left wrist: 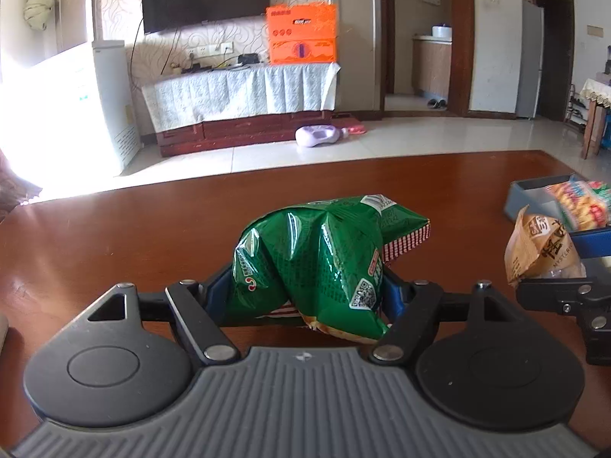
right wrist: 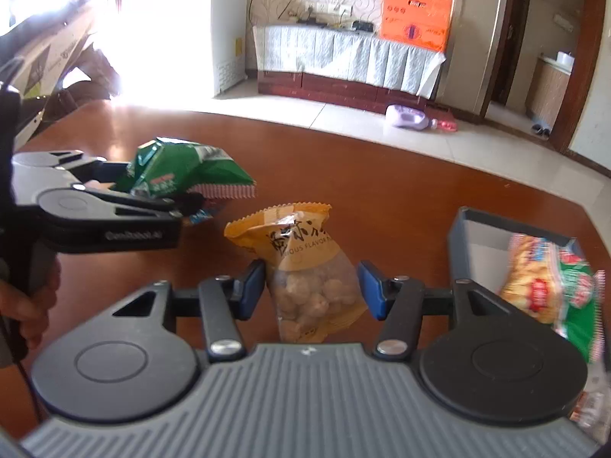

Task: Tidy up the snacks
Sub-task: 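Close the right gripper on the clear peanut bag, then carry the peanut bag into the box and open the right gripper while the left gripper carries the chip bag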

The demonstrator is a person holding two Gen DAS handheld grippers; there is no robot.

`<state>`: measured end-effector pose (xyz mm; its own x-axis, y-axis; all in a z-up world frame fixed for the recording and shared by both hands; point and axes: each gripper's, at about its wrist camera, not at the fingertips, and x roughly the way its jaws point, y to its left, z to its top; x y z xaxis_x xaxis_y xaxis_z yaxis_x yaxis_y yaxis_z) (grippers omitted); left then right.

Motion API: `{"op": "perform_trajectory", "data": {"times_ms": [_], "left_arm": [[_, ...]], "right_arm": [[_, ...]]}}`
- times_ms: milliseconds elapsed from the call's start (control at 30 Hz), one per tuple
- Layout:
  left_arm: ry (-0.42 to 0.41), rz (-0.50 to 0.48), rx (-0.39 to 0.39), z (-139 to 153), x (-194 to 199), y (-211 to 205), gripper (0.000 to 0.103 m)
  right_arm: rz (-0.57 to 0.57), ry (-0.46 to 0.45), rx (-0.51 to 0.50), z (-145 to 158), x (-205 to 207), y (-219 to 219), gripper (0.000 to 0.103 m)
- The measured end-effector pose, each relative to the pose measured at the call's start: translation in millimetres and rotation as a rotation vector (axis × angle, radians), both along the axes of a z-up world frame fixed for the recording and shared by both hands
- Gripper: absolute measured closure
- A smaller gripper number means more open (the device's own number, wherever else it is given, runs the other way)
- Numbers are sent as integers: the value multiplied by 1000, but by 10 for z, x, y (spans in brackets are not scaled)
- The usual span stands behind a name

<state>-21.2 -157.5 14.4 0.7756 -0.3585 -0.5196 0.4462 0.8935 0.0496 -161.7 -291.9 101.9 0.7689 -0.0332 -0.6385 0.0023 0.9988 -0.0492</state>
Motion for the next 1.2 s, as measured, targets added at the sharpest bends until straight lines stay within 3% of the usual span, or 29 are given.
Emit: {"op": "perform_trajectory", "data": {"times_ms": [267, 600, 867, 1200], "left_arm": [[-64, -103, -22, 372, -816, -542, 24], [-61, -213, -28, 398, -1590, -1358, 24], [-43, -304, -35, 296, -1917, -2030, 23], [-26, -365, 8, 53, -1872, -2578, 23]], "right_arm": [[-65, -65, -3, 349, -614, -279, 46], [-182, -117, -29, 441, -1250, -766, 47], [-349, -128, 10, 172, -1599, -1283, 47], [-364, -106, -1, -38, -1578, -1376, 51]]}}
